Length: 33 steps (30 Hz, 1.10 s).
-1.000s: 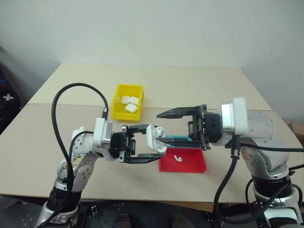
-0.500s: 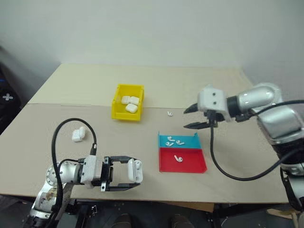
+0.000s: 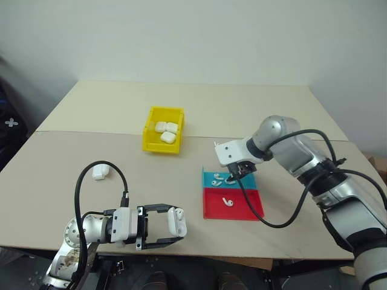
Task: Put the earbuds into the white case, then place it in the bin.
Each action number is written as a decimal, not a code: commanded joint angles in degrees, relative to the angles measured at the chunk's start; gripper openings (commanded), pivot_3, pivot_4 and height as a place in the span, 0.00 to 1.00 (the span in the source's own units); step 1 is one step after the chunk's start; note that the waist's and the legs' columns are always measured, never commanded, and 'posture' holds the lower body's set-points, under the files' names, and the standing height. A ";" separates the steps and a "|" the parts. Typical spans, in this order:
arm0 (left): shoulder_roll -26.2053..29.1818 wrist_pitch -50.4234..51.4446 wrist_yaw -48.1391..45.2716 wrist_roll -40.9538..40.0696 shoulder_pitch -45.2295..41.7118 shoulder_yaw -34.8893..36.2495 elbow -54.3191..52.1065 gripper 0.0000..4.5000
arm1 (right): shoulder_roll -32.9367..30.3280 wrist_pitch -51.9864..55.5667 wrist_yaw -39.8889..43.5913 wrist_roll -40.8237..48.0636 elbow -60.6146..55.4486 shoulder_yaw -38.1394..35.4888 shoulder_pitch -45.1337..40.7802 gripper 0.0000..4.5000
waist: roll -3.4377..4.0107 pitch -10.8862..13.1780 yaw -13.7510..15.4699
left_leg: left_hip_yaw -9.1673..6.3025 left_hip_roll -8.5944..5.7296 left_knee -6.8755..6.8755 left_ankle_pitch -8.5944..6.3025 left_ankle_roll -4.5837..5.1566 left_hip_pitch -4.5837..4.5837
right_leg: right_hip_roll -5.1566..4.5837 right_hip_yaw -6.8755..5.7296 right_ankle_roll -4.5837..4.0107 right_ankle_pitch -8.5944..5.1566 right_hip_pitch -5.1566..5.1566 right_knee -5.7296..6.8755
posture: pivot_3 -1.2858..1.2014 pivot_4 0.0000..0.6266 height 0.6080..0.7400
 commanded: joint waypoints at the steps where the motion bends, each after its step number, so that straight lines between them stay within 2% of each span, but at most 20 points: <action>1: -0.06 -0.52 1.32 -0.76 0.16 -0.14 -2.94 0.61 | 1.47 2.71 0.32 -2.41 0.81 -0.65 -1.85 0.62 | 0.00 0.00 -0.01 | 0.00 0.00 0.00 0.00 0.00 0.00 | 0.00 0.00 0.00 0.00 0.00 0.00 | 0.52 0.24 1.00; 17: -0.18 -0.58 2.57 -0.72 -0.97 -1.68 -2.88 0.61 | 5.70 2.42 -0.92 -11.01 6.76 1.60 -1.02 0.62 | 0.01 0.00 -0.04 | 0.00 0.00 0.00 0.00 0.00 0.00 | 0.01 0.00 0.00 0.00 0.00 0.02 | 0.52 0.24 1.00; 20: -0.16 -0.56 2.86 -0.64 -0.99 -1.82 -2.97 0.61 | 5.87 1.90 -0.99 -10.97 7.39 1.17 -0.72 0.49 | 0.01 0.00 -0.05 | 0.00 -0.01 0.00 0.00 -0.01 0.01 | 0.01 0.00 0.00 0.00 0.00 0.02 | 0.52 0.24 1.00; 22: -0.11 -0.58 2.95 -0.70 -0.90 -1.84 -3.01 0.61 | 6.10 2.24 -0.53 -10.60 7.15 0.60 -0.58 0.35 | 0.01 0.00 -0.14 | 0.00 0.00 0.00 0.00 0.00 0.01 | 0.01 0.00 0.00 0.00 0.00 0.02 | 0.52 0.24 1.00; 33: 0.16 -0.91 3.03 -0.75 -1.25 -1.61 -2.49 0.61 | 5.99 1.54 0.58 -10.35 4.78 0.18 0.05 0.35 | 0.01 0.00 -0.13 | 0.00 0.00 0.00 0.00 0.00 0.01 | 0.01 0.00 0.00 0.00 0.00 0.02 | 0.52 0.24 1.00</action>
